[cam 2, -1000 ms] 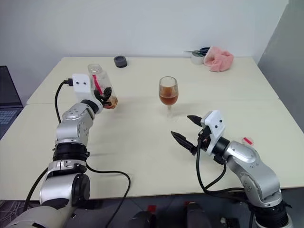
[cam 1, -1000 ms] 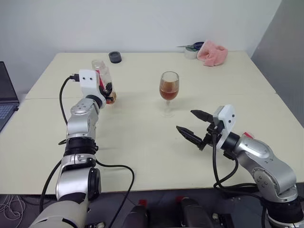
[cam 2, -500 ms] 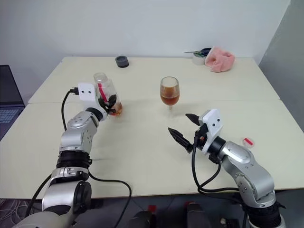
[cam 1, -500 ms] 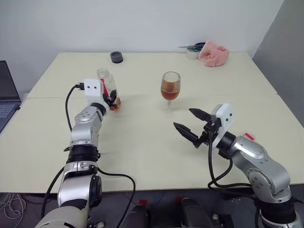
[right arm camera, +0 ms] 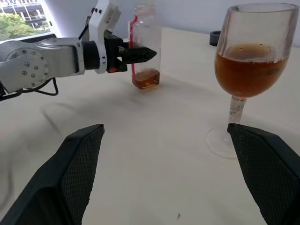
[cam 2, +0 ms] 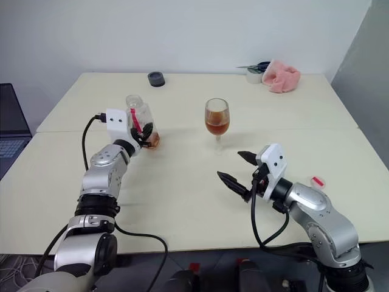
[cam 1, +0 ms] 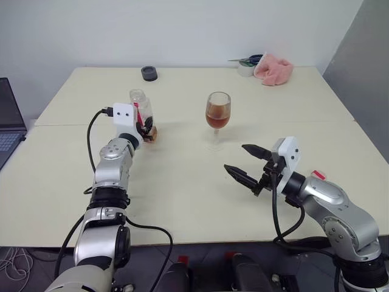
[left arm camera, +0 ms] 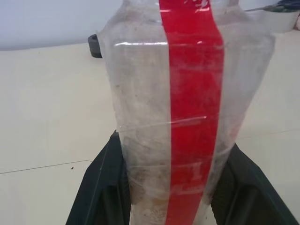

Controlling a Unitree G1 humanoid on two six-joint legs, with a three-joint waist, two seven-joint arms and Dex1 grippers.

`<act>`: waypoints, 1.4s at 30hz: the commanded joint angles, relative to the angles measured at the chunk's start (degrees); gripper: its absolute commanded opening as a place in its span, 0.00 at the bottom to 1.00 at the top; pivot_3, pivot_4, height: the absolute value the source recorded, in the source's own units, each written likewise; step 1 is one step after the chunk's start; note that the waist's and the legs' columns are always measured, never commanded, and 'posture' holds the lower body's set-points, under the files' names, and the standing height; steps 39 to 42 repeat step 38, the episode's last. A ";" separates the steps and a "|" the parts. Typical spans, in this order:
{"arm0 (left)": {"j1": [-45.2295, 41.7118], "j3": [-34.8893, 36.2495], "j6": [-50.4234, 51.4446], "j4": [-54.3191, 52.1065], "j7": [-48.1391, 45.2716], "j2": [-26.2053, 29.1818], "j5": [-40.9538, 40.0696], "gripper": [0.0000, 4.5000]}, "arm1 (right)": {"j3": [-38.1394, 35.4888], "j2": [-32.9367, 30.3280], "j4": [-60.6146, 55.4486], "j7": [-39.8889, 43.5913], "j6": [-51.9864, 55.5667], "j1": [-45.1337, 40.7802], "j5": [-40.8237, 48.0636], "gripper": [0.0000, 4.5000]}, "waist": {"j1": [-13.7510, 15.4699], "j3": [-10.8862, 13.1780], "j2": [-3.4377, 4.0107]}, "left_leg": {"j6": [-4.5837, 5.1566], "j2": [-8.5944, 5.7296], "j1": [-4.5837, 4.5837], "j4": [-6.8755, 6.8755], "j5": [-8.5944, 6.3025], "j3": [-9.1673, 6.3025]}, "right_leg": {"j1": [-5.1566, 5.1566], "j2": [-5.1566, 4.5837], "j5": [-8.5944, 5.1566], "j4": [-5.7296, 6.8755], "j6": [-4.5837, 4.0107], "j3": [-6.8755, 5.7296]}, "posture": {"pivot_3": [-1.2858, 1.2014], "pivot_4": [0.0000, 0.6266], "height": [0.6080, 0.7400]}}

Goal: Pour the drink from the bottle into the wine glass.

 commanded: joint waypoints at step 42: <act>27.01 1.42 16.38 -34.63 -0.15 0.87 -3.81 0.99 | -6.31 1.33 -4.46 -7.83 0.40 13.30 -1.51 1.00 | 0.19 -0.01 0.02 | 0.00 0.01 0.05 -0.07 -0.01 -0.10 | 0.11 -0.04 0.00 -0.08 0.01 0.03 | 0.52 0.24 1.00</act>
